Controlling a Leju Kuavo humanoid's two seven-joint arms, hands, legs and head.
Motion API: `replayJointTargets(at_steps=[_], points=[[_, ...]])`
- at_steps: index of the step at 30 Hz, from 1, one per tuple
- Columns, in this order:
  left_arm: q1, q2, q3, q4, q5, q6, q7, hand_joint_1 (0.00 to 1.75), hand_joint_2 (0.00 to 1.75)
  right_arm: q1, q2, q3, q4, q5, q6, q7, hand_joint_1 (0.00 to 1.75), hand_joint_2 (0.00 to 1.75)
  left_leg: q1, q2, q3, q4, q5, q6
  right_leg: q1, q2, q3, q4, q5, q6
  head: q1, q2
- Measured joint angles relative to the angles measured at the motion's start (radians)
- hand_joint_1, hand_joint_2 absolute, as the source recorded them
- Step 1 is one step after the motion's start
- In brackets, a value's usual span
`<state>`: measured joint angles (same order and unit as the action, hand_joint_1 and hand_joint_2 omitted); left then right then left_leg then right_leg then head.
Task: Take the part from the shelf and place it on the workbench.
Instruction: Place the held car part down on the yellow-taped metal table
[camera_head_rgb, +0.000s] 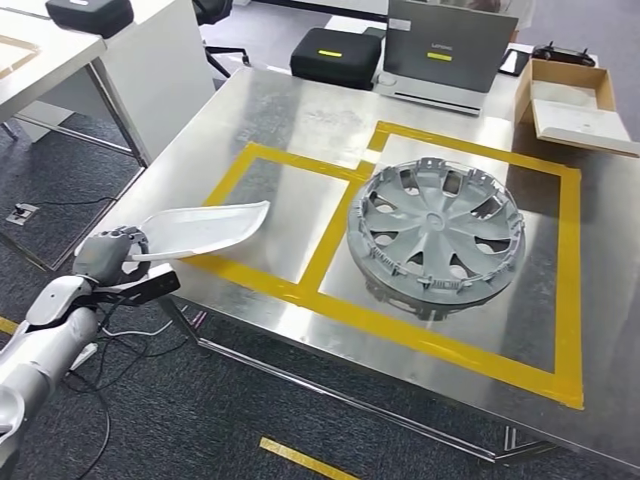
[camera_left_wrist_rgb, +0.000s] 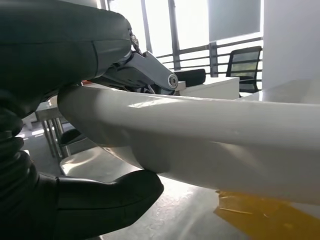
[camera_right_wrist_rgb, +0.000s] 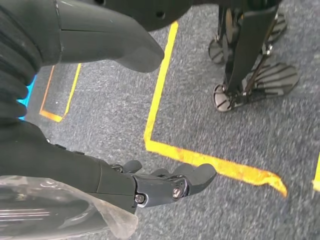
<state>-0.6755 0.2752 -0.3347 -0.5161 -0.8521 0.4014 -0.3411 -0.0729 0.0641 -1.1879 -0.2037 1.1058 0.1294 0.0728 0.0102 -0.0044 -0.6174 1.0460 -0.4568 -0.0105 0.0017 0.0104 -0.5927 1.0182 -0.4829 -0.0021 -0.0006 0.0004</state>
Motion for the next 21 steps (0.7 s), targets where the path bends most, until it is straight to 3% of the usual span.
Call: replayJointTargets(at_steps=[3, 5, 8, 9, 10, 11, 14, 16, 18, 21], points=[[-0.003, -0.021, -0.015, 0.0, -0.022, -0.001, -0.009, 1.75, 1.75, -0.001, -0.001, 0.0, 0.0, 0.005, 0.003, -0.004, 0.0, 1.75, -0.003, -0.001, 0.005, -0.018, -0.002, 0.013, -0.002, -0.001, -0.005, 0.0, -0.001, 0.016, 0.001, 0.0], [-0.007, -0.036, -0.029, -0.001, -0.036, -0.005, -0.012, 1.75, 1.75, -0.003, -0.003, 0.0, 0.0, 0.009, 0.005, -0.006, 0.0, 1.75, 0.0, 0.0, 0.008, -0.023, 0.002, 0.026, -0.003, -0.002, -0.022, 0.033, -0.027, 0.028, 0.003, 0.0], [-0.012, -0.057, -0.052, -0.001, -0.054, -0.013, -0.013, 1.75, 1.75, -0.004, -0.004, 0.0, 0.0, 0.013, 0.009, -0.009, 0.0, 1.75, 0.001, 0.002, 0.008, -0.025, 0.003, 0.035, -0.006, -0.003, -0.11, 0.216, -0.114, 0.04, 0.008, 0.0], [-0.012, -0.062, -0.058, -0.001, -0.058, -0.015, -0.013, 1.75, 1.75, -0.003, -0.004, 0.0, 0.0, 0.014, 0.009, -0.009, 0.0, 1.75, 0.001, 0.002, 0.008, -0.025, 0.003, 0.036, -0.007, -0.003, -0.136, 0.268, -0.128, 0.043, 0.008, 0.0], [-0.012, -0.066, -0.064, -0.001, -0.063, -0.016, -0.012, 1.75, 1.75, -0.002, -0.005, 0.0, 0.0, 0.014, 0.009, -0.01, 0.0, 1.75, 0.001, 0.002, 0.009, -0.025, 0.003, 0.036, -0.008, -0.003, -0.146, 0.285, -0.123, 0.045, 0.009, 0.0], [-0.012, -0.07, -0.07, -0.001, -0.07, -0.017, -0.01, 1.75, 1.75, -0.002, -0.005, 0.0, 0.0, 0.015, 0.009, -0.01, 0.0, 1.75, 0.002, 0.002, 0.009, -0.025, 0.003, 0.035, -0.009, -0.003, -0.136, 0.259, -0.099, 0.046, 0.009, 0.0], [-0.018, -0.08, -0.09, -0.001, -0.087, -0.022, 0.004, 1.75, 1.75, -0.005, -0.008, 0.0, 0.0, 0.016, 0.009, -0.011, 0.0, 1.75, 0.0, 0.001, 0.011, -0.023, 0.0, 0.028, -0.014, -0.005, -0.037, 0.058, -0.008, 0.043, 0.009, 0.0], [-0.023, -0.081, -0.1, -0.001, -0.091, -0.031, 0.011, 1.75, 1.75, -0.007, -0.008, 0.001, 0.0, 0.016, 0.009, -0.011, 0.0, 1.75, -0.003, 0.0, 0.009, -0.022, 0.001, 0.018, -0.012, -0.004, -0.006, 0.001, 0.001, 0.036, 0.008, 0.0], [-0.026, -0.081, -0.108, 0.0, -0.092, -0.04, 0.013, 1.75, 1.75, -0.006, -0.008, 0.001, 0.0, 0.016, 0.009, -0.012, 0.0, 1.75, -0.002, 0.0, 0.01, -0.024, 0.002, 0.006, -0.01, -0.003, -0.003, -0.001, 0.003, 0.023, 0.007, 0.0], [-0.031, -0.078, -0.117, 0.0, -0.093, -0.044, 0.013, 0.44, 1.75, -0.006, -0.008, 0.001, 0.0, 0.016, 0.009, -0.012, 0.0, 0.44, 0.0, 0.001, -0.012, 0.032, -0.037, -0.008, -0.013, -0.003, 0.001, -0.007, 0.008, 0.005, 0.005, 0.0]])
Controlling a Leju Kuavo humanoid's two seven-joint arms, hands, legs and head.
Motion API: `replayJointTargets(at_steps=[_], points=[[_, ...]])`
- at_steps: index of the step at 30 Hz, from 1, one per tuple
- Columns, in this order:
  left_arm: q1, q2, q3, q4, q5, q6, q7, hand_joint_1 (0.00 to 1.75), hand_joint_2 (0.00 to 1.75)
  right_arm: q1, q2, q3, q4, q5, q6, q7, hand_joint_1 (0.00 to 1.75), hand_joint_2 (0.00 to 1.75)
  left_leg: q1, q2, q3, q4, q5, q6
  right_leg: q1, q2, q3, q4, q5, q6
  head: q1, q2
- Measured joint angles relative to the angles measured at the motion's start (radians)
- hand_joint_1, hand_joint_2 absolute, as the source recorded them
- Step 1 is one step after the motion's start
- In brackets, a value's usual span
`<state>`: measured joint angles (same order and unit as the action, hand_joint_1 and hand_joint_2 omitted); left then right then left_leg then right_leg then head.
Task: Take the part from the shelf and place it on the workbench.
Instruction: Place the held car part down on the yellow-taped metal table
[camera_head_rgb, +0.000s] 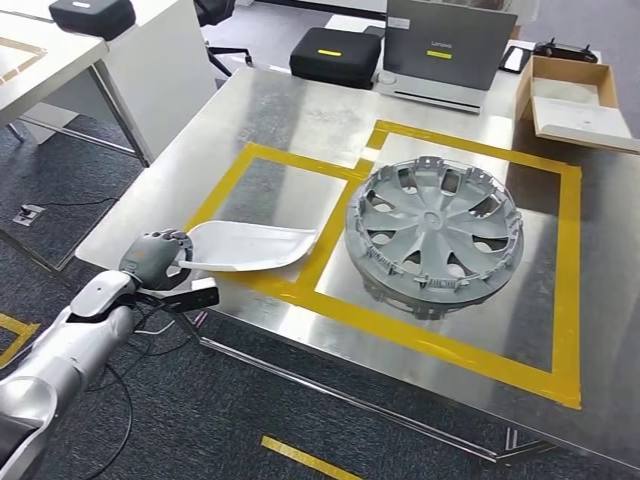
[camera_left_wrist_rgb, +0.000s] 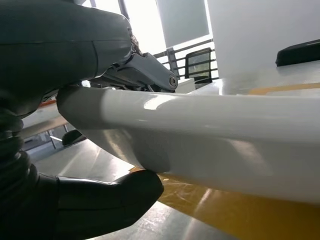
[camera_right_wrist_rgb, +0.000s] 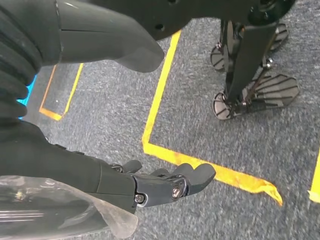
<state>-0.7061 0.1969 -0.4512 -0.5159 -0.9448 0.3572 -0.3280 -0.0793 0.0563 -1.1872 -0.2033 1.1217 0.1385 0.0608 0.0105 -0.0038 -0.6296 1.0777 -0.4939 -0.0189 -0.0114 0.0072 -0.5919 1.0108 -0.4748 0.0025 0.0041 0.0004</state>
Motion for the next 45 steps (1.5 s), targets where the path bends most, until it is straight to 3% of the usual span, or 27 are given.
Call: replayJointTargets(at_steps=[1, 2, 4, 5, 6, 8, 9, 10, 14, 16, 18, 19, 20, 21, 22, 24, 25, 29, 31, 33, 35, 36, 38, 40, 43, 45], points=[[-0.002, 0.001, -0.002, 0.0, 0.0, 0.0, 0.0, 0.0, 1.75, 0.0, 0.0, 0.0, 0.0, 0.0, 0.0, 0.0, 0.0, 0.0, 0.0, 0.0, -0.024, 0.055, -0.029, -0.002, 0.001, 0.0, 0.001, 0.0, 0.0, -0.003, -0.001, 0.0], [-0.003, 0.001, -0.004, 0.001, 0.0, -0.001, 0.002, 0.0, 1.75, 0.0, 0.0, 0.0, 0.0, 0.0, 0.0, 0.0, 0.0, 0.0, 0.0, 0.0, -0.053, 0.118, -0.057, -0.003, 0.002, -0.001, 0.001, 0.0, -0.001, -0.006, -0.002, 0.0], [-0.003, 0.002, -0.008, 0.004, 0.002, -0.001, 0.01, 0.0, 0.87, 0.001, 0.0, 0.0, 0.0, -0.001, -0.001, 0.0, 0.0, 0.0, 0.0, 0.0, -0.091, 0.201, -0.079, -0.001, 0.005, -0.001, 0.001, 0.001, -0.002, -0.008, -0.001, 0.0], [-0.002, 0.003, -0.009, 0.005, 0.004, 0.001, 0.016, 0.0, 0.44, 0.001, -0.001, 0.0, 0.0, -0.002, -0.001, 0.0, 0.0, 0.0, 0.0, 0.0, -0.088, 0.194, -0.063, 0.002, 0.006, -0.001, 0.002, 0.001, -0.002, -0.009, -0.002, 0.0], [-0.003, 0.004, -0.01, 0.007, 0.006, 0.005, 0.023, 0.0, 0.0, 0.001, -0.001, 0.0, 0.0, -0.002, -0.002, 0.001, 0.0, 0.0, -0.001, 0.0, -0.068, 0.152, -0.034, 0.006, 0.007, -0.001, 0.003, 0.001, -0.002, -0.009, -0.001, 0.0], [-0.006, 0.009, -0.011, 0.008, 0.008, 0.022, 0.035, 0.0, 0.0, 0.001, -0.001, 0.0, 0.0, -0.003, -0.002, 0.001, 0.0, 0.0, -0.004, 0.001, -0.011, 0.03, 0.022, 0.016, 0.011, 0.0, 0.003, 0.003, -0.004, -0.007, -0.001, 0.0], [-0.009, 0.011, -0.01, 0.009, 0.007, 0.032, 0.042, 0.0, 0.0, 0.001, -0.001, 0.0, 0.0, -0.003, -0.002, 0.001, 0.0, 0.0, -0.006, 0.001, 0.01, -0.016, 0.034, 0.019, 0.013, 0.0, 0.001, 0.004, -0.004, -0.004, -0.001, 0.0], [-0.012, 0.014, -0.01, 0.01, 0.004, 0.044, 0.053, 0.0, 0.0, 0.002, -0.001, -0.001, 0.0, -0.003, -0.002, 0.001, 0.0, 0.0, -0.008, 0.0, 0.021, -0.042, 0.036, 0.022, 0.014, 0.0, -0.001, 0.005, -0.004, -0.001, -0.001, 0.0], [-0.015, 0.026, -0.005, 0.015, -0.002, 0.097, 0.096, 0.0, 0.0, 0.003, -0.002, -0.001, 0.0, -0.003, -0.006, 0.001, 0.0, 0.0, -0.006, 0.0, 0.026, -0.059, 0.037, 0.035, 0.012, -0.001, -0.013, 0.017, -0.016, 0.018, 0.001, 0.0], [-0.014, 0.027, 0.01, 0.015, 0.008, 0.155, 0.1, 0.0, 0.0, 0.003, -0.003, -0.001, 0.0, -0.002, -0.009, 0.0, 0.0, 0.0, -0.003, 0.001, 0.028, -0.064, 0.04, 0.042, 0.008, -0.002, -0.056, 0.103, -0.065, 0.026, 0.004, 0.0], [-0.011, 0.027, 0.034, 0.015, 0.022, 0.225, 0.104, 0.0, 0.0, 0.004, -0.003, -0.001, 0.0, -0.002, -0.013, -0.003, 0.0, 0.0, -0.003, 0.001, 0.028, -0.063, 0.039, 0.046, 0.006, -0.002, -0.119, 0.234, -0.119, 0.032, 0.007, 0.0], [-0.007, 0.027, 0.048, 0.013, 0.026, 0.256, 0.108, 0.0, 0.0, 0.005, -0.003, -0.001, 0.0, -0.001, -0.016, -0.004, 0.0, 0.0, -0.004, 0.001, 0.028, -0.063, 0.039, 0.046, 0.005, -0.002, -0.139, 0.272, -0.126, 0.034, 0.006, 0.0], [-0.002, 0.027, 0.063, 0.008, 0.028, 0.281, 0.111, 0.0, 0.0, 0.006, -0.003, -0.001, 0.0, -0.001, -0.018, -0.006, 0.0, 0.0, -0.004, 0.001, 0.028, -0.063, 0.039, 0.046, 0.004, -0.002, -0.141, 0.272, -0.114, 0.035, 0.007, 0.0], [0.004, 0.025, 0.082, -0.003, 0.024, 0.303, 0.11, 0.0, 0.0, 0.007, -0.003, -0.001, 0.0, 0.0, -0.02, -0.007, 0.0, 0.0, -0.003, 0.001, 0.029, -0.062, 0.038, 0.045, 0.003, -0.003, -0.124, 0.233, -0.086, 0.035, 0.007, 0.0], [0.013, 0.022, 0.107, -0.024, 0.019, 0.319, 0.099, 0.0, 0.0, 0.007, -0.003, -0.001, 0.0, 0.001, -0.021, -0.008, 0.0, 0.0, -0.003, 0.0, 0.03, -0.061, 0.037, 0.043, 0.002, -0.003, -0.091, 0.166, -0.05, 0.035, 0.007, 0.0], [0.03, 0.011, 0.183, -0.08, 0.024, 0.335, 0.046, 0.0, 0.0, 0.005, -0.003, -0.001, 0.0, 0.003, -0.023, -0.01, 0.0, 0.0, -0.006, 0.0, 0.029, -0.058, 0.034, 0.035, 0.002, -0.003, -0.027, 0.044, -0.009, 0.031, 0.006, 0.0], [0.038, 0.003, 0.228, -0.11, 0.046, 0.338, 0.01, 0.0, 0.0, 0.005, -0.003, -0.001, 0.0, 0.004, -0.023, -0.01, 0.0, 0.0, -0.007, 0.0, 0.028, -0.057, 0.034, 0.031, 0.003, -0.003, -0.01, 0.014, -0.005, 0.028, 0.005, 0.0], [0.055, -0.027, 0.336, -0.201, 0.145, 0.335, -0.054, 0.0, 0.0, 0.007, -0.002, -0.001, 0.0, 0.005, -0.024, -0.011, 0.0, 0.0, -0.005, 0.0, 0.024, -0.046, 0.023, 0.01, 0.004, -0.002, -0.001, 0.002, -0.003, 0.005, 0.004, 0.0], [0.061, -0.033, 0.359, -0.239, 0.181, 0.325, -0.063, 0.0, 0.0, 0.006, -0.001, -0.001, 0.0, 0.005, -0.024, -0.012, 0.0, 0.0, -0.003, 0.0, -0.01, 0.032, -0.024, 0.002, 0.001, -0.002, 0.001, -0.002, 0.0, -0.006, 0.002, 0.0], [0.075, -0.041, 0.371, -0.282, 0.236, 0.302, -0.071, 0.0, 0.0, 0.007, -0.001, -0.001, 0.0, 0.004, -0.027, -0.013, 0.0, 0.0, -0.003, 0.0, -0.068, 0.161, -0.08, -0.002, 0.002, -0.001, 0.002, -0.002, -0.001, -0.011, 0.001, 0.0], [0.102, -0.054, 0.372, -0.343, 0.308, 0.271, -0.075, 0.0, 0.0, 0.007, -0.001, -0.001, 0.0, 0.004, -0.031, -0.013, 0.0, 0.0, -0.003, 0.0, -0.095, 0.217, -0.086, -0.001, 0.004, -0.001, 0.004, -0.001, -0.002, -0.012, 0.001, 0.0], [0.115, -0.062, 0.371, -0.379, 0.347, 0.257, -0.076, 0.0, 0.0, 0.008, -0.001, -0.002, 0.0, 0.004, -0.032, -0.013, 0.0, 0.0, -0.003, 0.0, -0.084, 0.191, -0.062, 0.002, 0.005, -0.001, 0.005, -0.001, -0.003, -0.012, 0.001, 0.0], [0.135, -0.081, 0.365, -0.453, 0.423, 0.242, -0.08, 0.0, 0.0, 0.007, 0.001, -0.002, 0.0, 0.004, -0.033, -0.013, 0.0, 0.0, -0.005, 0.0, -0.025, 0.067, 0.004, 0.013, 0.007, -0.001, 0.007, 0.0, -0.004, -0.011, 0.002, 0.0], [0.153, -0.101, 0.357, -0.527, 0.504, 0.235, -0.091, 0.0, 0.0, 0.007, 0.004, -0.002, 0.0, 0.004, -0.035, -0.014, 0.0, 0.0, -0.009, 0.001, 0.022, -0.033, 0.034, 0.022, 0.01, -0.001, 0.006, 0.003, -0.005, -0.003, 0.002, 0.0], [0.186, -0.131, 0.347, -0.621, 0.599, 0.243, -0.115, 0.0, 0.0, 0.007, 0.005, -0.002, 0.0, 0.006, -0.037, -0.016, 0.0, 0.0, -0.012, 0.001, 0.03, -0.056, 0.036, 0.032, 0.009, -0.002, 0.003, 0.003, -0.004, 0.013, 0.003, 0.0], [0.203, -0.148, 0.343, -0.673, 0.643, 0.26, -0.135, 0.0, 0.0, 0.008, 0.006, -0.002, 0.0, 0.007, -0.039, -0.017, 0.0, 0.0, -0.007, 0.003, 0.03, -0.064, 0.044, 0.043, 0.008, -0.002, -0.01, 0.027, -0.032, 0.024, 0.005, 0.0]])
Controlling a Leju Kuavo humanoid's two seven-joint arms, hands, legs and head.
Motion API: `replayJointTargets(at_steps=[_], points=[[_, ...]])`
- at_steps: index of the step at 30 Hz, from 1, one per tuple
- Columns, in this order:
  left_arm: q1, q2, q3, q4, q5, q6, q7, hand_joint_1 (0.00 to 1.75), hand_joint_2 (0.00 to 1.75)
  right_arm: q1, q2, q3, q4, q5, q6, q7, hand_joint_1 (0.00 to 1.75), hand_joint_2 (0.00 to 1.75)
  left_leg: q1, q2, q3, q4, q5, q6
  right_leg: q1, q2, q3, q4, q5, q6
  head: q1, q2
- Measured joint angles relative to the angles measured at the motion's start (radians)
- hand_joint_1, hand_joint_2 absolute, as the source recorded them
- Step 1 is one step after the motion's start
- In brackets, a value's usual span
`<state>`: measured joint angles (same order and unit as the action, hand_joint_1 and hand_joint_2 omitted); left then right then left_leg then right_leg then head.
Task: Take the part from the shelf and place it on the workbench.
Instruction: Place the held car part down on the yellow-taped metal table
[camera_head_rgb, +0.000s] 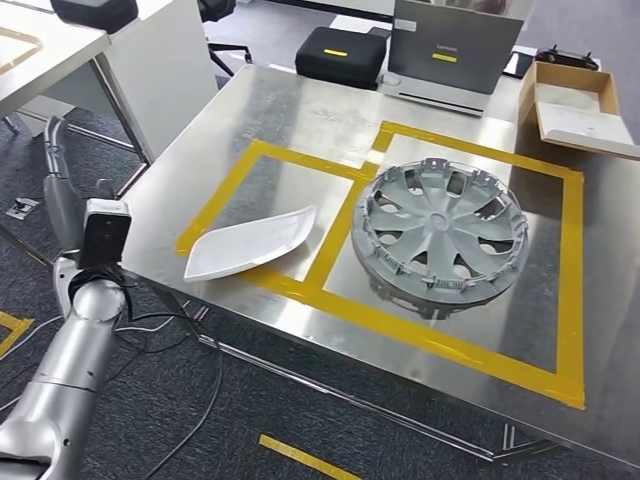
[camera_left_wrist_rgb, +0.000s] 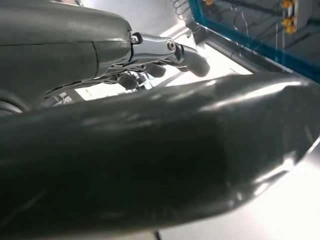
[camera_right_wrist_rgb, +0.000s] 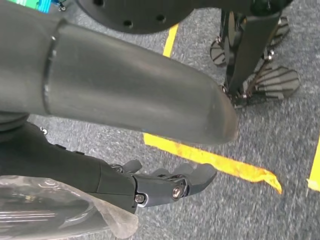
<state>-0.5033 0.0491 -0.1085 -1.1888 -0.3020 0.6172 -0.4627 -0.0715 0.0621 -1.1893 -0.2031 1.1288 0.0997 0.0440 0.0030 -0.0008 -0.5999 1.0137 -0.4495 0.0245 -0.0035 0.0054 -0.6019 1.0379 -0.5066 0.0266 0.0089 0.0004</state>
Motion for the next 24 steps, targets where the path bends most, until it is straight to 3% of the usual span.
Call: replayJointTargets(at_steps=[3, 4, 5, 6, 9, 11, 13, 15, 16, 18, 19, 20, 21, 22, 24], points=[[0.017, -0.017, -0.005, -0.062, 0.048, 0.019, -0.018, 0.0, 0.0, 0.001, 0.002, 0.0, 0.001, 0.003, -0.002, -0.001, 0.0, 0.0, 0.003, 0.003, -0.009, -0.003, 0.01, 0.01, -0.004, -0.001, -0.066, 0.17, -0.106, 0.014, 0.004, 0.0], [0.024, -0.019, -0.006, -0.076, 0.057, 0.021, -0.02, 0.0, 0.0, 0.002, 0.002, 0.0, 0.001, 0.004, -0.003, -0.001, 0.0, 0.0, 0.002, 0.003, -0.014, -0.003, 0.014, 0.01, -0.006, -0.001, -0.085, 0.225, -0.128, 0.018, 0.004, 0.0], [0.031, -0.022, -0.007, -0.089, 0.064, 0.022, -0.022, 0.0, 0.0, 0.002, 0.002, 0.0, 0.001, 0.005, -0.003, -0.001, 0.0, 0.0, 0.003, 0.003, -0.019, -0.003, 0.017, 0.01, -0.007, -0.001, -0.089, 0.249, -0.131, 0.02, 0.004, 0.0], [0.036, -0.023, -0.007, -0.1, 0.069, 0.023, -0.022, 0.0, 0.0, 0.002, 0.002, 0.0, 0.001, 0.006, -0.003, -0.001, 0.0, 0.0, 0.004, 0.003, -0.023, -0.003, 0.021, 0.008, -0.008, -0.002, -0.074, 0.233, -0.116, 0.022, 0.004, 0.0], [0.042, -0.025, -0.007, -0.127, 0.077, 0.025, -0.023, 0.0, 0.0, -0.001, 0.002, 0.0, 0.0, 0.007, -0.004, -0.001, 0.0, 0.0, 0.006, 0.002, -0.035, 0.001, 0.032, -0.005, -0.009, -0.001, 0.051, 0.033, -0.043, 0.021, 0.004, 0.0], [0.042, -0.025, -0.007, -0.141, 0.079, 0.027, -0.023, 0.0, 0.0, -0.004, 0.003, 0.0, 0.001, 0.007, -0.004, -0.001, 0.0, 0.0, 0.005, 0.001, -0.04, 0.003, 0.042, -0.018, -0.007, 0.003, 0.093, -0.037, -0.029, 0.014, 0.004, 0.0], [0.043, -0.025, -0.007, -0.149, 0.084, 0.029, -0.025, 0.0, 0.0, -0.003, 0.003, 0.0, 0.001, 0.008, -0.004, -0.001, 0.0, 0.0, 0.005, -0.001, -0.043, 0.002, 0.052, -0.031, -0.005, 0.005, 0.085, -0.04, -0.021, -0.001, 0.004, 0.0], [0.044, -0.024, -0.007, -0.155, 0.091, 0.032, -0.027, 0.0, 0.0, -0.004, 0.003, -0.001, 0.001, 0.008, -0.004, -0.001, 0.0, 0.0, 0.007, -0.001, -0.053, 0.022, 0.027, -0.042, -0.007, 0.002, 0.075, -0.043, -0.008, -0.019, 0.002, 0.0], [0.044, -0.023, -0.007, -0.157, 0.094, 0.033, -0.028, 0.0, 0.0, -0.004, 0.003, -0.001, 0.001, 0.008, -0.004, -0.001, 0.0, 0.0, 0.008, -0.001, -0.065, 0.057, -0.009, -0.045, -0.008, -0.001, 0.067, -0.045, 0.001, -0.028, 0.001, 0.0], [0.046, -0.02, -0.007, -0.16, 0.099, 0.036, -0.029, 0.0, 0.0, -0.004, 0.003, -0.001, 0.001, 0.008, -0.004, 0.0, 0.0, 0.0, 0.008, -0.001, -0.099, 0.178, -0.103, -0.05, -0.005, -0.003, 0.051, -0.044, 0.017, -0.036, -0.001, 0.0], [0.048, -0.019, -0.007, -0.16, 0.101, 0.037, -0.029, 0.0, 0.0, -0.003, 0.003, -0.001, 0.001, 0.008, -0.004, 0.0, 0.0, 0.0, 0.008, -0.001, -0.111, 0.238, -0.136, -0.05, -0.002, -0.004, 0.04, -0.043, 0.026, -0.038, -0.001, 0.0], [0.05, -0.019, -0.007, -0.16, 0.103, 0.037, -0.029, 0.0, 0.0, -0.003, 0.003, -0.001, 0.001, 0.008, -0.005, 0.0, 0.0, 0.0, 0.008, -0.001, -0.111, 0.276, -0.15, -0.049, 0.001, -0.005, 0.029, -0.041, 0.034, -0.039, -0.001, 0.0], [0.052, -0.018, -0.007, -0.16, 0.106, 0.038, -0.029, 0.0, 0.0, -0.003, 0.003, -0.001, 0.001, 0.008, -0.005, 0.0, 0.0, 0.0, 0.007, -0.001, -0.095, 0.278, -0.145, -0.046, 0.004, -0.005, 0.017, -0.04, 0.042, -0.039, -0.001, 0.0], [0.053, -0.018, -0.007, -0.16, 0.108, 0.039, -0.029, 0.0, 0.0, -0.003, 0.003, -0.002, 0.001, 0.008, -0.005, 0.0, 0.0, 0.0, 0.006, -0.001, -0.06, 0.239, -0.125, -0.04, 0.007, -0.005, 0.006, -0.04, 0.049, -0.039, -0.001, 0.0], [0.052, -0.018, -0.007, -0.164, 0.113, 0.04, -0.03, 0.0, 0.0, -0.003, 0.004, -0.002, 0.001, 0.009, -0.005, 0.0, 0.0, 0.0, -0.002, -0.001, 0.04, 0.097, -0.087, -0.021, 0.012, -0.006, -0.009, -0.037, 0.061, -0.036, -0.001, 0.0]])
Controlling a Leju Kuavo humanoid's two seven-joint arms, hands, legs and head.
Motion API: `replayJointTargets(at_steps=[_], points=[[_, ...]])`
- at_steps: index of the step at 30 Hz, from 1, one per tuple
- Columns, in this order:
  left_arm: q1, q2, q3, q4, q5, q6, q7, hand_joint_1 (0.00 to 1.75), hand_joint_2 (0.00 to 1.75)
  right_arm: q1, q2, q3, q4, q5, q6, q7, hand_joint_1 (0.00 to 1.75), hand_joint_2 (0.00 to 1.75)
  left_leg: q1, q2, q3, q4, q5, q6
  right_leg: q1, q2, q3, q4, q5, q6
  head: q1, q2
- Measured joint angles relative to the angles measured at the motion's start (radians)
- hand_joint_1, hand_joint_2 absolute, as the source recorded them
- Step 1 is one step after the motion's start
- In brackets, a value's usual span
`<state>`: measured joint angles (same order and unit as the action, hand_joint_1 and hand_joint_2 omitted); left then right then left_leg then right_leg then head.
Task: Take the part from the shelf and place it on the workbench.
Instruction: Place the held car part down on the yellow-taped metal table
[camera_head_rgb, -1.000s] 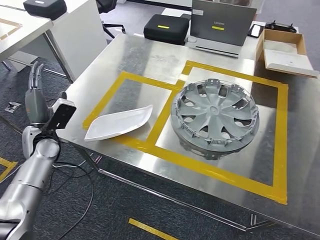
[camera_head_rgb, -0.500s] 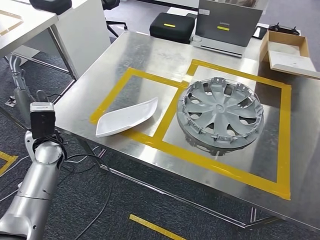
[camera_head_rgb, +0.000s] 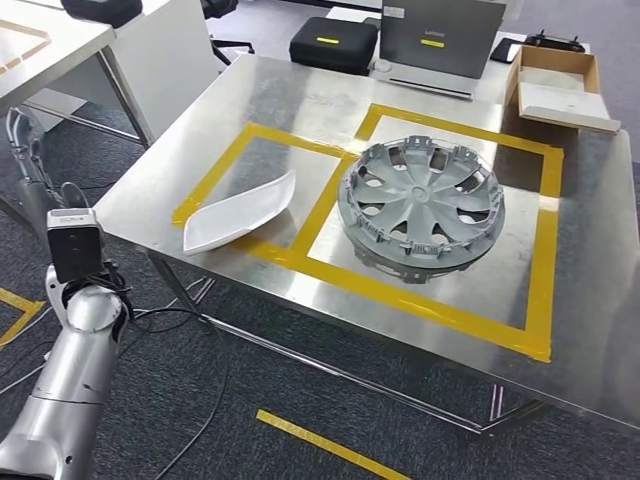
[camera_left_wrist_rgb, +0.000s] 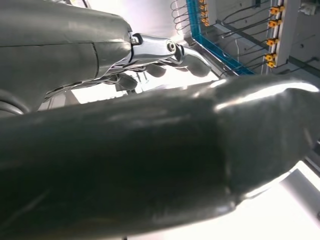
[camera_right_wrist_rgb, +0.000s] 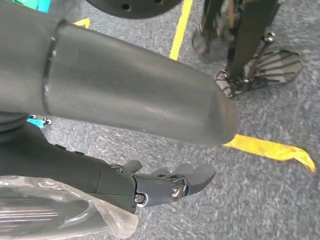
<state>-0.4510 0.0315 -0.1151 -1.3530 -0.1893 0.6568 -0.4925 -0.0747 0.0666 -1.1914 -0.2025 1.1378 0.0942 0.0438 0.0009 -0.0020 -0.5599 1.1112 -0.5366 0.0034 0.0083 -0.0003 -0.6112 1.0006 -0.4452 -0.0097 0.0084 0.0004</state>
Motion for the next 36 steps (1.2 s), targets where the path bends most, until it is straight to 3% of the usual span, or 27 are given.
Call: replayJointTargets(at_steps=[2, 5, 6, 8, 10, 11, 12, 13, 15, 17, 22, 24, 26, 27, 28, 29, 30, 32, 33, 34, 36], points=[[-0.002, 0.002, 0.0, -0.006, 0.008, 0.0, -0.001, 0.0, 0.0, 0.0, 0.003, 0.0, 0.0, 0.001, 0.0, 0.0, 0.0, 0.0, -0.008, 0.0, 0.061, -0.1, 0.007, 0.014, 0.001, 0.0, -0.009, 0.002, 0.009, 0.007, 0.0, 0.0], [-0.004, 0.007, 0.002, -0.009, 0.025, -0.005, 0.001, 0.0, 0.0, 0.0, 0.004, -0.001, 0.0, 0.002, 0.0, 0.001, 0.0, 0.0, -0.012, 0.001, 0.063, -0.128, 0.017, 0.025, -0.003, -0.001, -0.017, 0.003, 0.019, 0.026, -0.002, 0.0], [-0.004, 0.008, 0.002, -0.009, 0.029, -0.007, 0.002, 0.0, 0.0, 0.0, 0.004, -0.001, 0.0, 0.002, 0.0, 0.001, 0.0, 0.0, -0.01, 0.002, 0.061, -0.132, 0.025, 0.031, -0.003, 0.0, -0.025, 0.014, 0.008, 0.032, 0.0, 0.0], [-0.005, 0.009, 0.003, -0.01, 0.031, -0.01, 0.004, 0.0, 0.0, 0.001, 0.004, -0.001, 0.0, 0.003, 0.0, 0.001, 0.0, 0.0, -0.005, 0.004, 0.049, -0.137, 0.042, 0.039, -0.007, 0.001, -0.065, 0.099, -0.053, 0.042, 0.002, 0.0], [-0.002, 0.01, 0.003, -0.009, 0.035, -0.011, 0.006, 0.0, 0.0, 0.002, 0.004, -0.001, 0.0, 0.004, 0.001, 0.001, 0.0, 0.0, -0.004, 0.004, 0.032, -0.136, 0.054, 0.041, -0.012, 0.001, -0.115, 0.234, -0.126, 0.051, 0.004, 0.0], [0.0, 0.01, 0.003, -0.009, 0.036, -0.011, 0.006, 0.0, 0.0, 0.003, 0.004, -0.001, 0.0, 0.004, 0.001, 0.001, 0.0, 0.0, -0.004, 0.004, 0.025, -0.135, 0.058, 0.04, -0.015, 0.001, -0.126, 0.275, -0.141, 0.054, 0.004, 0.0], [0.002, 0.01, 0.003, -0.009, 0.037, -0.011, 0.006, 0.0, 0.0, 0.003, 0.004, -0.002, 0.0, 0.004, 0.0, 0.001, 0.0, 0.0, -0.003, 0.004, 0.02, -0.134, 0.062, 0.038, -0.017, 0.0, -0.119, 0.281, -0.139, 0.057, 0.004, 0.0], [0.004, 0.01, 0.003, -0.009, 0.037, -0.011, 0.006, 0.0, 0.0, 0.003, 0.004, -0.002, 0.0, 0.004, 0.0, 0.001, 0.0, 0.0, -0.002, 0.004, 0.016, -0.132, 0.064, 0.036, -0.019, 0.0, -0.091, 0.246, -0.119, 0.059, 0.004, 0.0], [0.005, 0.011, 0.003, -0.009, 0.037, -0.011, 0.006, 0.0, 0.0, 0.003, 0.004, -0.002, 0.0, 0.004, 0.0, 0.001, 0.0, 0.0, 0.0, 0.004, 0.011, -0.125, 0.065, 0.028, -0.022, -0.001, 0.0, 0.103, -0.069, 0.062, 0.005, 0.0], [0.003, 0.013, 0.004, -0.01, 0.037, -0.011, 0.006, 0.0, 0.0, 0.001, 0.004, -0.002, 0.0, 0.004, 0.0, 0.001, 0.0, 0.0, -0.002, 0.004, 0.005, -0.115, 0.063, 0.02, -0.022, 0.0, 0.061, 0.004, -0.051, 0.057, 0.005, 0.0], [0.003, 0.017, 0.005, -0.01, 0.037, -0.011, 0.006, 0.0, 0.0, 0.003, 0.004, -0.002, 0.0, 0.004, 0.0, 0.001, 0.0, 0.0, -0.001, 0.004, -0.008, -0.098, 0.056, -0.003, -0.02, 0.001, 0.061, -0.005, -0.047, 0.027, 0.003, 0.0], [0.002, 0.019, 0.005, -0.01, 0.037, -0.012, 0.006, 0.0, 0.0, 0.003, 0.004, -0.002, 0.0, 0.005, 0.0, 0.0, 0.0, 0.0, 0.001, 0.004, -0.04, -0.022, 0.006, -0.012, -0.023, -0.001, 0.06, -0.008, -0.042, 0.014, 0.0, 0.0], [0.003, 0.022, 0.005, -0.009, 0.037, -0.015, 0.007, 0.0, 0.0, 0.003, 0.003, -0.002, 0.0, 0.007, -0.001, -0.003, 0.0, 0.0, 0.003, 0.004, -0.1, 0.115, -0.057, -0.018, -0.021, -0.001, 0.055, -0.007, -0.04, 0.008, -0.002, 0.0], [0.005, 0.024, 0.005, -0.009, 0.037, -0.016, 0.007, 0.0, 0.0, 0.003, 0.003, -0.002, 0.0, 0.008, -0.001, -0.006, 0.0, 0.44, 0.004, 0.004, -0.123, 0.168, -0.073, -0.019, -0.02, -0.002, 0.053, -0.007, -0.039, 0.007, -0.002, 0.0], [0.007, 0.026, 0.005, -0.009, 0.037, -0.017, 0.007, 0.0, 0.0, 0.003, 0.003, -0.002, 0.0, 0.008, -0.002, -0.009, 0.0, 0.87, 0.004, 0.004, -0.131, 0.186, -0.069, -0.018, -0.019, -0.005, 0.052, -0.007, -0.038, 0.006, -0.002, 0.0], [0.008, 0.027, 0.005, -0.009, 0.037, -0.018, 0.008, 0.0, 0.0, 0.004, 0.003, -0.002, 0.0, 0.009, -0.003, -0.013, 0.0, 1.31, 0.004, 0.005, -0.121, 0.167, -0.048, -0.016, -0.019, -0.008, 0.052, -0.006, -0.038, 0.006, -0.002, 0.0], [0.007, 0.029, 0.006, -0.009, 0.036, -0.018, 0.008, 0.0, 0.0, 0.004, 0.003, -0.002, 0.0, 0.009, -0.004, -0.016, 0.0, 1.75, 0.004, 0.009, -0.093, 0.109, -0.011, -0.013, -0.018, -0.011, 0.054, -0.005, -0.038, 0.006, -0.002, 0.0], [0.003, 0.032, 0.007, -0.009, 0.032, -0.017, 0.009, 0.0, 0.0, 0.004, 0.003, -0.002, 0.0, 0.011, -0.005, -0.02, 0.0, 1.75, -0.002, 0.035, -0.03, -0.03, 0.048, -0.004, -0.015, -0.018, 0.054, -0.002, -0.04, 0.01, -0.002, 0.0], [0.0, 0.033, 0.007, -0.009, 0.027, -0.016, 0.009, 0.0, 0.0, 0.004, 0.003, -0.002, 0.0, 0.012, -0.006, -0.021, 0.0, 1.75, -0.005, 0.046, -0.012, -0.076, 0.06, 0.001, -0.012, -0.024, 0.052, -0.001, -0.041, 0.013, -0.001, 0.0], [-0.003, 0.034, 0.008, -0.01, 0.023, -0.015, 0.01, 0.0, 0.0, 0.004, 0.003, -0.002, 0.0, 0.013, -0.008, -0.022, 0.0, 1.75, -0.008, 0.05, -0.007, -0.095, 0.061, 0.005, -0.01, -0.031, 0.049, 0.001, -0.041, 0.018, -0.002, 0.0], [-0.004, 0.037, 0.01, -0.01, 0.017, -0.012, 0.011, 0.0, 0.0, 0.004, 0.003, -0.002, 0.0, 0.015, -0.009, -0.024, 0.0, 1.75, -0.009, 0.035, -0.013, -0.101, 0.063, 0.014, -0.009, -0.048, 0.045, 0.002, -0.043, 0.027, -0.001, 0.0]])
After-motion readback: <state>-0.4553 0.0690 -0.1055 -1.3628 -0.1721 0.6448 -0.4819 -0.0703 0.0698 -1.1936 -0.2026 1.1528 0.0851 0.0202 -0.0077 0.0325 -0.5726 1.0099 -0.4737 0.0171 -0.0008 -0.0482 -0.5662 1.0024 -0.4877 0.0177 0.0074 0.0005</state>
